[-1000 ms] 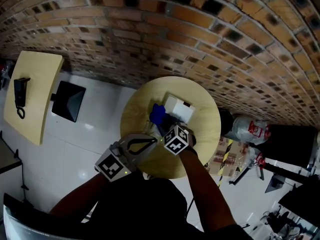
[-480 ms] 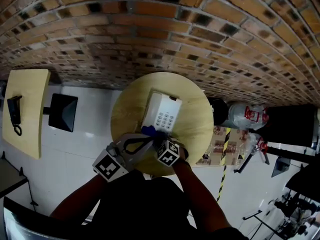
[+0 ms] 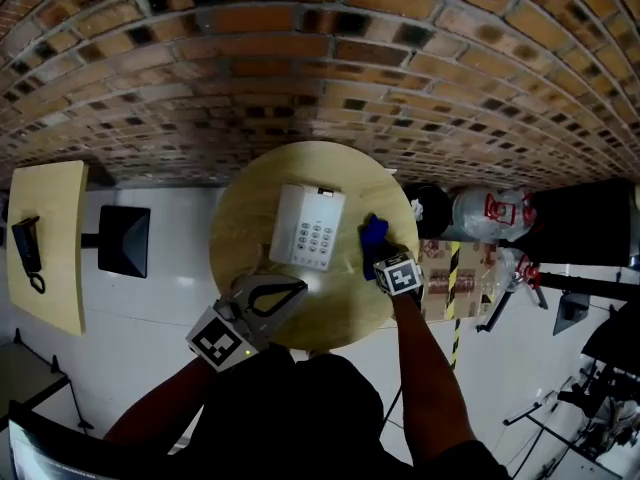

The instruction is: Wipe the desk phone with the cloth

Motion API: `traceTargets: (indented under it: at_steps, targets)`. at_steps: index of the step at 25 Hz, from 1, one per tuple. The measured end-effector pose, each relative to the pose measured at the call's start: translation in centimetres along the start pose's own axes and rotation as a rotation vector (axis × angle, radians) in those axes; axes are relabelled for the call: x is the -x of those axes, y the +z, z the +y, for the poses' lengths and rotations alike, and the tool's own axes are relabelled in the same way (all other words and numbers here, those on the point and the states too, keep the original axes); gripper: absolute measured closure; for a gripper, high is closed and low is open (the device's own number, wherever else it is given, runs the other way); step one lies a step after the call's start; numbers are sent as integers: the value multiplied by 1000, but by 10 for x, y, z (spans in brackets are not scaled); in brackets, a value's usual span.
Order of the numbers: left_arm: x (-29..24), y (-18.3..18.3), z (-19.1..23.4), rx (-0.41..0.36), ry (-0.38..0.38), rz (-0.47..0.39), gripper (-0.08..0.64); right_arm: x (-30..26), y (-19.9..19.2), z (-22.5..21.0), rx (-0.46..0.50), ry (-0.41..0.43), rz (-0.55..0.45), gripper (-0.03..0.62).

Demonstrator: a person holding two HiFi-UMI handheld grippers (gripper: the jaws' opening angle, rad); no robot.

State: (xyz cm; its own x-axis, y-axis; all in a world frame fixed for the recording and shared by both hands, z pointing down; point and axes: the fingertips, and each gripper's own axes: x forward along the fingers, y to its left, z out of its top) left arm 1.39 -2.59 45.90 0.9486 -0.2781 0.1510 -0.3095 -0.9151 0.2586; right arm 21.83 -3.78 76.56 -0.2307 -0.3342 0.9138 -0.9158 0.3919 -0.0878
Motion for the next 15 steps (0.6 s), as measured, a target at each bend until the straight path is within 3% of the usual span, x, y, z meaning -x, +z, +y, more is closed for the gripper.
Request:
traceTargets:
  at_steps: [5, 8, 10, 15]
  targets:
    - [5, -4, -2, 6, 18, 19, 557, -10, -6, -12, -17, -3, 30, 492]
    - [6, -8, -1, 16, 22, 32, 557, -12, 0, -9, -53, 14, 4, 343]
    - [5, -9, -2, 19, 15, 32, 557, -9, 3, -7, -69, 23, -5, 285]
    - [2, 0, -6, 15, -6, -6, 557, 32, 30, -1, -57, 0, -147, 270]
